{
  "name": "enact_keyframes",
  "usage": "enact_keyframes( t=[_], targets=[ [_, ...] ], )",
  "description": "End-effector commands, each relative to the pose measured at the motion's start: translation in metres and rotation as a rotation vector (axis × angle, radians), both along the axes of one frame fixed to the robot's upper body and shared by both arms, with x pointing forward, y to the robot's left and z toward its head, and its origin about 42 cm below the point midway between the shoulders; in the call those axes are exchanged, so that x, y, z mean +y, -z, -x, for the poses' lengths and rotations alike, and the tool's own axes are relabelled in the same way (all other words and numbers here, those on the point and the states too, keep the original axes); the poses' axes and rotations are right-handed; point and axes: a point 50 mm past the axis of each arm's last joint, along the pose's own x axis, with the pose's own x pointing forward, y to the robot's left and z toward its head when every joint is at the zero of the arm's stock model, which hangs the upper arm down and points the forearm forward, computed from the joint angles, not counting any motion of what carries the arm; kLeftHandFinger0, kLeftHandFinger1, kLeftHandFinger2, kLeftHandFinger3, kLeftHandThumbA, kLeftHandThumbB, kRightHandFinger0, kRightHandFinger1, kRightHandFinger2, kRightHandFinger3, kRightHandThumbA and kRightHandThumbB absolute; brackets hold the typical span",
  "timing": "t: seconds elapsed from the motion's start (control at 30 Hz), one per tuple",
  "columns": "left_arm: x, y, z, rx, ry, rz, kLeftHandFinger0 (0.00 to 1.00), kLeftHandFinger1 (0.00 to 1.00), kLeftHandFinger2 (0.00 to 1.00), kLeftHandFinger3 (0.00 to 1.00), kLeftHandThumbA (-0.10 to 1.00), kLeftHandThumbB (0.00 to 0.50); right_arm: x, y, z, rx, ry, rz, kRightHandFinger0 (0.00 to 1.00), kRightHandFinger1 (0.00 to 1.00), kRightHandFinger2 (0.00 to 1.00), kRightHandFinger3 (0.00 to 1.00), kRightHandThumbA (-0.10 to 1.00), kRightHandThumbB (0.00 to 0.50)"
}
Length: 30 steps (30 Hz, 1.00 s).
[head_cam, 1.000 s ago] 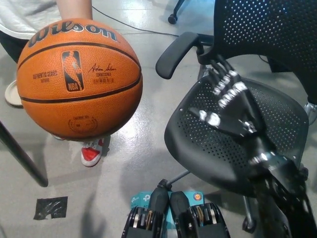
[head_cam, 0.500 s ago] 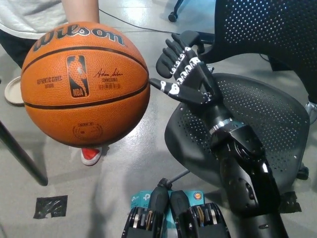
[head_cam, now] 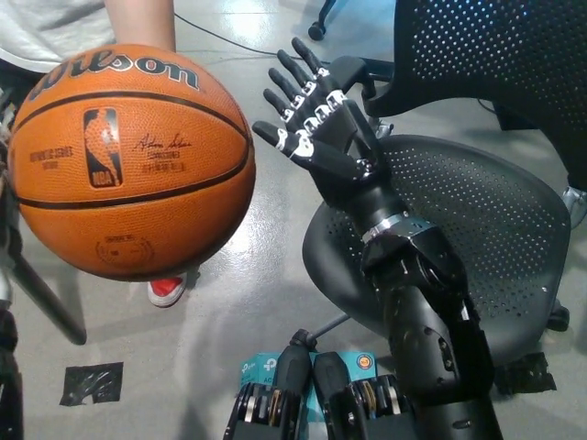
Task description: The robot grabs the basketball from a person using both hands and then drops it on the black chair in the front
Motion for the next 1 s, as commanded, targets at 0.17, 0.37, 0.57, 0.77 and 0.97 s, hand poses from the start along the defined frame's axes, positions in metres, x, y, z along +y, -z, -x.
enact_keyframes(
  t=[0.17,0.37,0.57,0.77,0.97],
  targets=[
    [-0.013,-0.008,0.005,-0.021,-0.007,-0.034,1.00,1.00,1.00,1.00,1.00,0.175,0.022,0.016,0.009,-0.018,-0.073,0.044,1.00,1.00,1.00,1.00,1.00,0.432],
    [-0.017,0.001,0.010,-0.008,0.012,-0.026,1.00,1.00,1.00,1.00,1.00,0.137,0.039,0.044,0.014,-0.039,-0.060,0.200,1.00,1.00,1.00,1.00,1.00,0.432],
    [-0.028,0.002,0.013,-0.006,0.043,-0.036,1.00,1.00,1.00,1.00,1.00,0.140,0.060,0.062,0.014,-0.054,-0.030,0.317,1.00,1.00,1.00,1.00,1.00,0.433],
    [-0.042,0.000,0.008,-0.013,0.067,-0.014,1.00,1.00,1.00,1.00,1.00,0.128,0.085,0.046,0.020,-0.100,-0.056,0.261,1.00,1.00,1.00,1.00,1.00,0.467],
    [-0.081,0.009,0.009,0.006,0.078,-0.008,1.00,1.00,1.00,1.00,1.00,0.108,0.121,0.042,0.039,-0.168,-0.002,0.280,1.00,1.00,1.00,1.00,1.00,0.348]
  ],
)
